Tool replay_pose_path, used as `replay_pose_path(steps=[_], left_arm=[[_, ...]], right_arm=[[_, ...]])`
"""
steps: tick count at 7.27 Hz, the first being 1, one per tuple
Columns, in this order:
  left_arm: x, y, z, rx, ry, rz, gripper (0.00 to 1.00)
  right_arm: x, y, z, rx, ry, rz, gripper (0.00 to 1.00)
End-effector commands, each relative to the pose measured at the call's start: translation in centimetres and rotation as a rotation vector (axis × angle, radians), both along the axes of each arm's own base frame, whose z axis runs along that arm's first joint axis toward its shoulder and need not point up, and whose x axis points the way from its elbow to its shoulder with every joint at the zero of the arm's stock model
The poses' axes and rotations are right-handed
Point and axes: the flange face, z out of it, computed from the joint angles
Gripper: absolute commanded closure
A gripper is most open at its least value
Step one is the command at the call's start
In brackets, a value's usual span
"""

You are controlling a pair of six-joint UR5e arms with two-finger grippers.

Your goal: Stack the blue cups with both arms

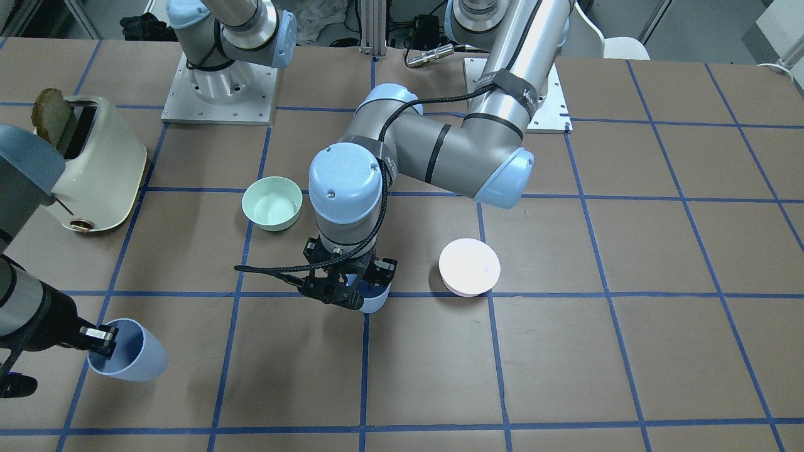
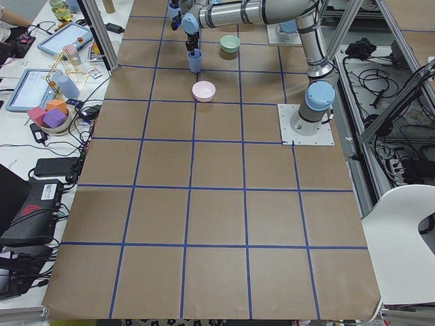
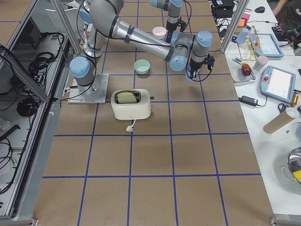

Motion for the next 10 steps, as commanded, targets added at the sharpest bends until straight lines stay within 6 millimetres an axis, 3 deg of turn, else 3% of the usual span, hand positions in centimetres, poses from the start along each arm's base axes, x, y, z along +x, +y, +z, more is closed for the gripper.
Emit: replay_pose_path(steps=[1, 2, 4, 5, 6, 7, 8, 9, 10], left_arm=[[7.4, -1.1, 7.0, 0.011, 0.074, 0.081, 0.00], [10.8, 1.0, 10.6, 0.077, 0.047, 0.057, 0.00], [17.5, 4.2, 16.0, 0.071, 0.019, 0.083, 0.00], [19.3, 6.4, 16.8, 0.046, -0.021, 0.104, 0.00], [20.5, 8.0, 16.6, -0.011, -0.038, 0.122, 0.00], [21.9, 8.2, 16.4, -0.125, -0.024, 0.147, 0.00], [24.4, 7.0, 17.6, -0.252, -0.017, 0.193, 0.00], [26.2, 7.0, 18.0, -0.236, -0.021, 0.228, 0.00], [26.3, 8.1, 18.1, -0.145, -0.026, 0.230, 0.00]], right_arm=[[4.7, 1.5, 5.1, 0.009, -0.002, -0.014, 1.00], [10.4, 3.0, 6.6, 0.030, -0.003, -0.029, 1.00], [23.1, 6.1, 7.2, 0.041, -0.007, -0.099, 1.00], [28.4, 8.0, 6.7, 0.053, -0.008, -0.088, 1.00], [32.2, 9.9, 6.6, 0.070, -0.029, -0.073, 1.00], [34.8, 11.4, 6.4, 0.082, -0.026, -0.066, 1.00], [36.7, 12.6, 6.1, 0.090, -0.019, -0.051, 1.00], [36.8, 12.8, 5.8, 0.099, -0.012, -0.048, 1.00], [36.7, 12.7, 5.6, 0.102, -0.005, -0.051, 1.00]])
